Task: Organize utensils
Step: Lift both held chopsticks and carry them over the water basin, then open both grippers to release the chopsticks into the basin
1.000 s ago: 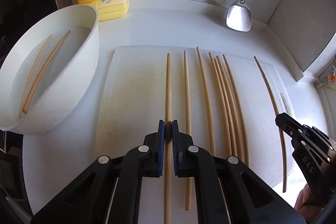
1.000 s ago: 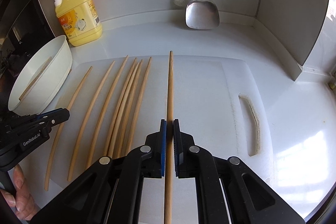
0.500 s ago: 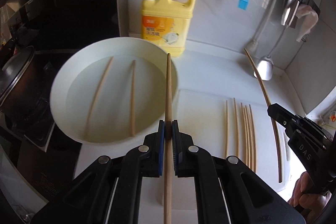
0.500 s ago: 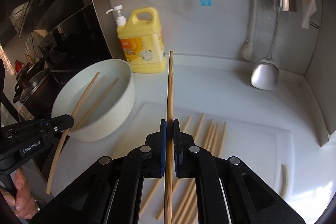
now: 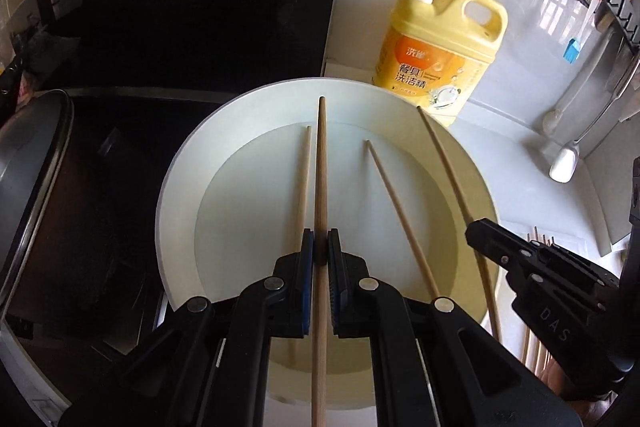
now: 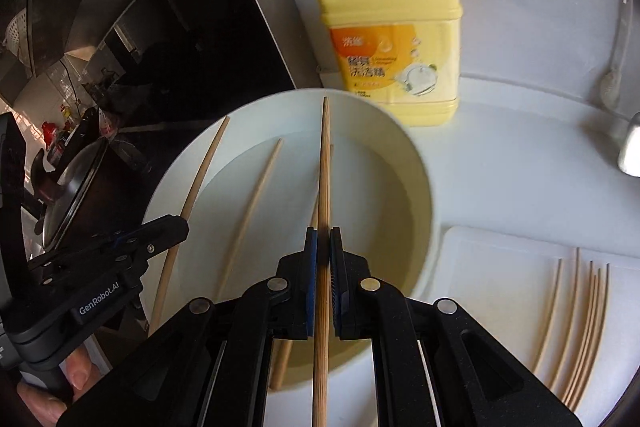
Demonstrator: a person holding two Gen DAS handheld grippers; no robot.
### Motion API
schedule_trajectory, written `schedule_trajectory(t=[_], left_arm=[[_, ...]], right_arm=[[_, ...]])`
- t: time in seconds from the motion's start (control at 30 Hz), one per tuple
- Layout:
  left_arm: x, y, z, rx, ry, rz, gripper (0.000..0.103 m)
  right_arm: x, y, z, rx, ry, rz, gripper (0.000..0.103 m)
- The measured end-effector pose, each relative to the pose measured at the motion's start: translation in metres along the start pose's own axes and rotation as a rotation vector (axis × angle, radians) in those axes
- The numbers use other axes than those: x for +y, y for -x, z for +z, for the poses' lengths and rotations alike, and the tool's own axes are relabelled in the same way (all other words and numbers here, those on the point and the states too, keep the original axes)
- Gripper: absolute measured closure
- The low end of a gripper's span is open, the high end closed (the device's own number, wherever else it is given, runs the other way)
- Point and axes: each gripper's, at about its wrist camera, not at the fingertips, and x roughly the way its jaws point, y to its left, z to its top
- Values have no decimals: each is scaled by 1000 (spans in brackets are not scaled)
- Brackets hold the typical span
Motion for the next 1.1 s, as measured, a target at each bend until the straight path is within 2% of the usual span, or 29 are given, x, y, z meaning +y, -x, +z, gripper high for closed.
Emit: schedule_trajectory(t=[0.23, 0.4, 0.53, 0.57, 0.63, 0.67, 0.7, 0.83, 0.9, 1.0, 1.1], left_arm=[[20, -34, 9, 74, -11, -36, 95], [26, -57, 13, 123, -6, -49, 95], [24, -67, 19, 127, -12, -56, 95], [25, -67, 20, 126, -10, -57, 92], [26, -66, 21, 123, -5, -55, 74], [28, -65, 21, 115, 0, -52, 60], [29, -62, 20, 106, 5, -50, 53], [34, -55, 19, 97, 15, -47, 50], [35, -52, 19, 94, 22, -45, 42], [41, -43, 16, 83, 19, -31, 32], [42, -31, 12, 55, 6, -13, 24]], right_arm=[[11, -47, 1, 101, -53, -40, 97], [15, -60, 6, 107, -63, -63, 97], [19, -69, 11, 137, -57, -77, 97], [19, -68, 11, 134, -59, -80, 96], [20, -66, 11, 127, -56, -96, 79], [20, -63, 10, 118, -54, -102, 77], [18, -59, 10, 112, -54, -107, 77], [13, -42, 3, 93, -68, -113, 77], [11, -36, 2, 78, -79, -109, 75], [11, -23, 0, 46, -74, -110, 66], [12, -5, -7, 11, -55, -125, 65]])
